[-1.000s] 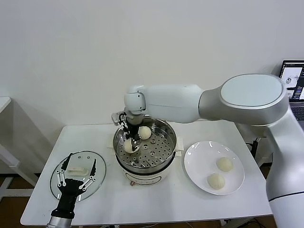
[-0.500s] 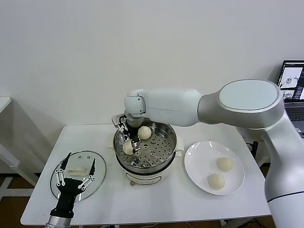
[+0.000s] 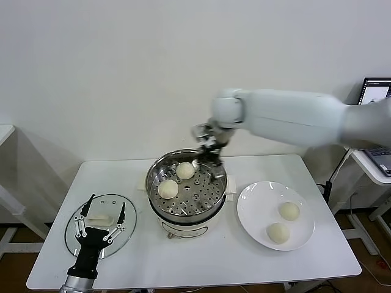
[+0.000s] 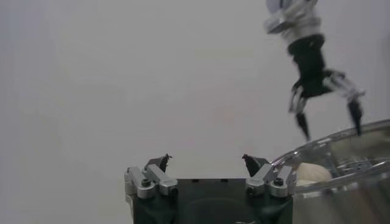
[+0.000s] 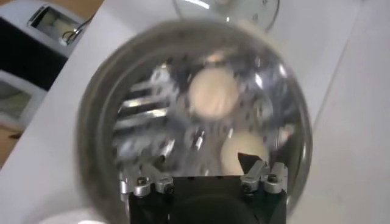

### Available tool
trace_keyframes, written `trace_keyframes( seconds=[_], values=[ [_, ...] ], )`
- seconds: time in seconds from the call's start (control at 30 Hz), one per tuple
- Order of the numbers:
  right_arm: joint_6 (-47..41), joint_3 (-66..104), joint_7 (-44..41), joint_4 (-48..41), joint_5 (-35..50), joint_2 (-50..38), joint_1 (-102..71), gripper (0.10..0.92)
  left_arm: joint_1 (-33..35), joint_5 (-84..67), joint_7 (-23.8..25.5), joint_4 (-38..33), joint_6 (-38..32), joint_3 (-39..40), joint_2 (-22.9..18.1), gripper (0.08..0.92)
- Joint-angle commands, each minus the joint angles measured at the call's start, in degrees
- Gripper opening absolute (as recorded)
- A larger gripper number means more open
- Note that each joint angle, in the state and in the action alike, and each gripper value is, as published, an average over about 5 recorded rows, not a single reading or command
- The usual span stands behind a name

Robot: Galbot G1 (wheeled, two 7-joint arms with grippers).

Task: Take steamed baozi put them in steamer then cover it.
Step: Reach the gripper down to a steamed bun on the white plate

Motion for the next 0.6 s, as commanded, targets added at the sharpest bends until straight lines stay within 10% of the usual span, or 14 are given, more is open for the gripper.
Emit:
trace_keyframes(
  seconds=[0.03,0.6],
  values=[
    [4.5,0.9,-6.0,6.1,-10.2,-23.7,-4.2,0.823,0.4,0.6,0.1,-0.1,0.1,0.2,-0.3,0.823],
    [5.5,12.3,-0.8,1.7,-20.0,-24.4,-29.1,0.823,2.3,2.2,-0.1,-0.4,0.0,0.0,-1.5,0.823]
  ],
)
